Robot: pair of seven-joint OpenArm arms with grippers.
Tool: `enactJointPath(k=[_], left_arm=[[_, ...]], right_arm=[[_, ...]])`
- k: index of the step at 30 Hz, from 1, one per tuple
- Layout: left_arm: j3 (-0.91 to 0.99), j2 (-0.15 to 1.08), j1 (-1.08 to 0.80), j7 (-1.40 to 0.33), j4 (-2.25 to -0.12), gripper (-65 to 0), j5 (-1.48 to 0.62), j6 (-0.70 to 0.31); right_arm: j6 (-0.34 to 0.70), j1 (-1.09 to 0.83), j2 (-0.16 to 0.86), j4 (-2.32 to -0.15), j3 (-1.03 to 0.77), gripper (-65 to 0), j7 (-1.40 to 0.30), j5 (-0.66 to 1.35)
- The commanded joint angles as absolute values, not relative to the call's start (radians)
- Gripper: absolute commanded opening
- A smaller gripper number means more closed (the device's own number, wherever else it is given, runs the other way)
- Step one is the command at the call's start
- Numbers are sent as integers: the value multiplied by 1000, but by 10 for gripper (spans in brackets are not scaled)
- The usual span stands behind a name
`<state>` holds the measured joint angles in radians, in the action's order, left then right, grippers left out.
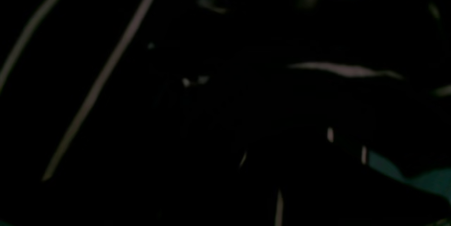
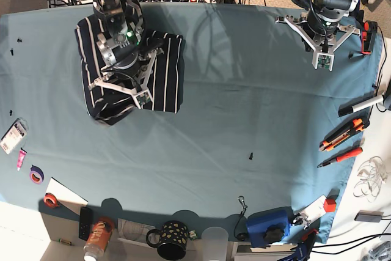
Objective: Layout the t-shirt on the table in an organized manner, then fold the t-shirt properly
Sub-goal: 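Press and tuck the folded shirt bundle with the right gripper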
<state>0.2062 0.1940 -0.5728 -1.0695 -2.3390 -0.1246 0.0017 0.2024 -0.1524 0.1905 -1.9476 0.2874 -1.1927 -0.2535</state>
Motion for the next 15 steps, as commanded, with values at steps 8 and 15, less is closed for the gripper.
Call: enactJointPath(k=[8,15], left_arm=[[210,197,-577,-1039,-2356,-650,-121,-2],[210,197,-576,-1023,-2356,-650,-139,-1]], right_arm=[[205,-103,193,-2033,332,-452,-1219,-178],[181,-13,151,-2022,374,-452,-1170,-180]])
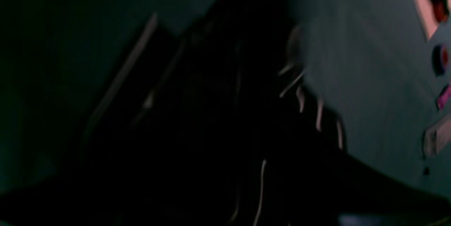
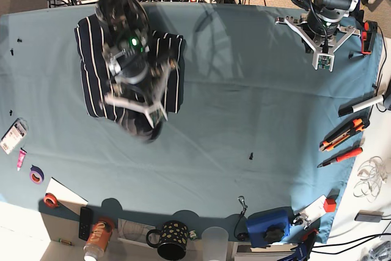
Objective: Layout the t-shirt on the table in an organized manner, then fold the t-shirt properly
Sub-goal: 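Press and tuck the folded shirt bundle with the right gripper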
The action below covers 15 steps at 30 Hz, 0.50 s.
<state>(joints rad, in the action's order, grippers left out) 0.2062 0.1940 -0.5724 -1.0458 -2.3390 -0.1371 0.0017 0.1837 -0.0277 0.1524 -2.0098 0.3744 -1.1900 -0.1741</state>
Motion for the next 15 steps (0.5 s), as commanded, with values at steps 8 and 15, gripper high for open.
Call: enactJointPath(k=[8,15], left_arm=[[210,197,-577,-1023,-2356,-650,-171,-2],[210,197,-577,-1024,-2356,-510,-398,-200]], right_arm=[[237,57,94,-2000,371,-452,-1145,-121],[236,45,95,-2098,155,-452,-1140,-85]])
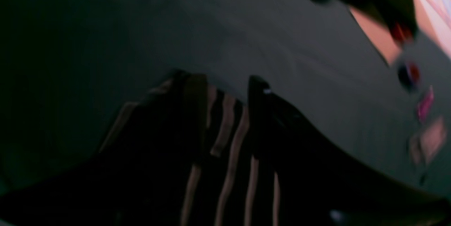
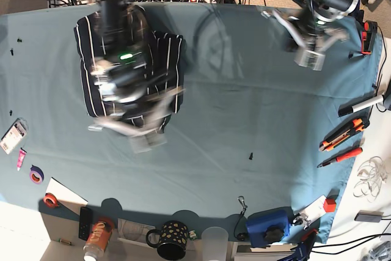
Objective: Layout the t-shirt on the table in an organized manner, then fold the t-shirt properly
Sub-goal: 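Press and tuck the folded shirt bundle with the right gripper, then grasp the shirt edge with both grippers and pull it to square the bundle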
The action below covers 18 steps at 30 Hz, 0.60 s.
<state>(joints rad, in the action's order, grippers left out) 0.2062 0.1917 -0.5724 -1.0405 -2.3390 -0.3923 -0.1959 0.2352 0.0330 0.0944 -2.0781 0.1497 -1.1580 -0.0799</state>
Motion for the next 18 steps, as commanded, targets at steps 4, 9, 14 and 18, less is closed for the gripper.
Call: enactJointPath(k=[4,9,14,18], left_arm=[[205,197,-581,-1025,-2356,-441,-547,-263],[94,197,-585,-1038,-2356,-441,-650,-368],[-99,197,-579,-923,-2356,-400,-501,-363],[-209,197,-563,-849,-2356,-400,-340,-252]], right_arm=[[281,15,121,-2097,-39,-452,-1166,96],[281,-30,184,-2097,-259,-452,-1182,123],[285,-76,229,-2097,-436,-452,-1187,140],[400,-130,252,-2094,-514,-452,-1265,318]])
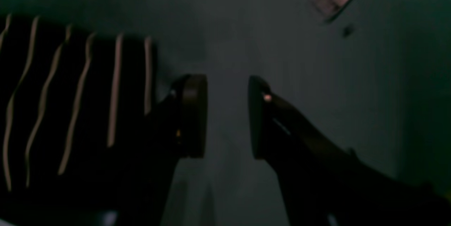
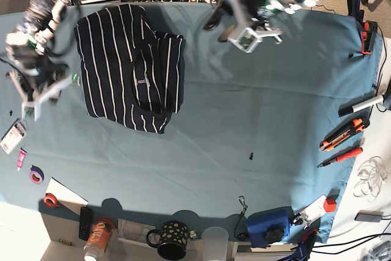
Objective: Layout the t-shirt on the table in an organized manner, then fold the t-shirt properly
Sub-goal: 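Grasp the shirt edge with both grippers and pull it to square the bundle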
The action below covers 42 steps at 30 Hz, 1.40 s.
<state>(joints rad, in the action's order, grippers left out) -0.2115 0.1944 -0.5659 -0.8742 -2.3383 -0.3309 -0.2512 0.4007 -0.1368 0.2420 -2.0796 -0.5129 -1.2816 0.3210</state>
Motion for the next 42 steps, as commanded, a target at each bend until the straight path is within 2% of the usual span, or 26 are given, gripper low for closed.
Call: enactJointPath(k=[1,6,10,16,22,27,30,36,42], left_arm=[[-224,197,-552,-865,-2356,-400,-324,-231],[-278,197,-495,-958,-2356,-400,-388,-234],[-340,197,-495,-888,-2308,-400,-389,-290],[-428,196,-430,-855,-2200,-400,-389,-284],[-451,194,-343,-861,-2112,-400,-418,-267],[-451,190,-330,-865,-2073,-400,-491,-292],[-451,152,-329,-864,-2073,-400,-521,-316],[-451,74,-327,-862,-2058,-400,-517,-315],[-456,66,-268,-858,-1942,-400,-517,-311]], right_arm=[[426,-151,255,-2091,-517,-452,-1283,362],[453,-257,258,-2066,-517,-452,-1331,419],[453,-299,258,-2066,-517,-452,-1332,415],[456,-300,257,-2066,-507,-452,-1353,495],[466,-305,257,-2066,-362,-452,-1340,480],[383,-305,258,-2066,-231,-452,-1281,397],[373,-305,258,-2066,-202,-452,-1275,364],[373,-304,258,-2070,-236,-452,-1255,365],[339,-302,258,-2091,-443,-452,-1197,365]])
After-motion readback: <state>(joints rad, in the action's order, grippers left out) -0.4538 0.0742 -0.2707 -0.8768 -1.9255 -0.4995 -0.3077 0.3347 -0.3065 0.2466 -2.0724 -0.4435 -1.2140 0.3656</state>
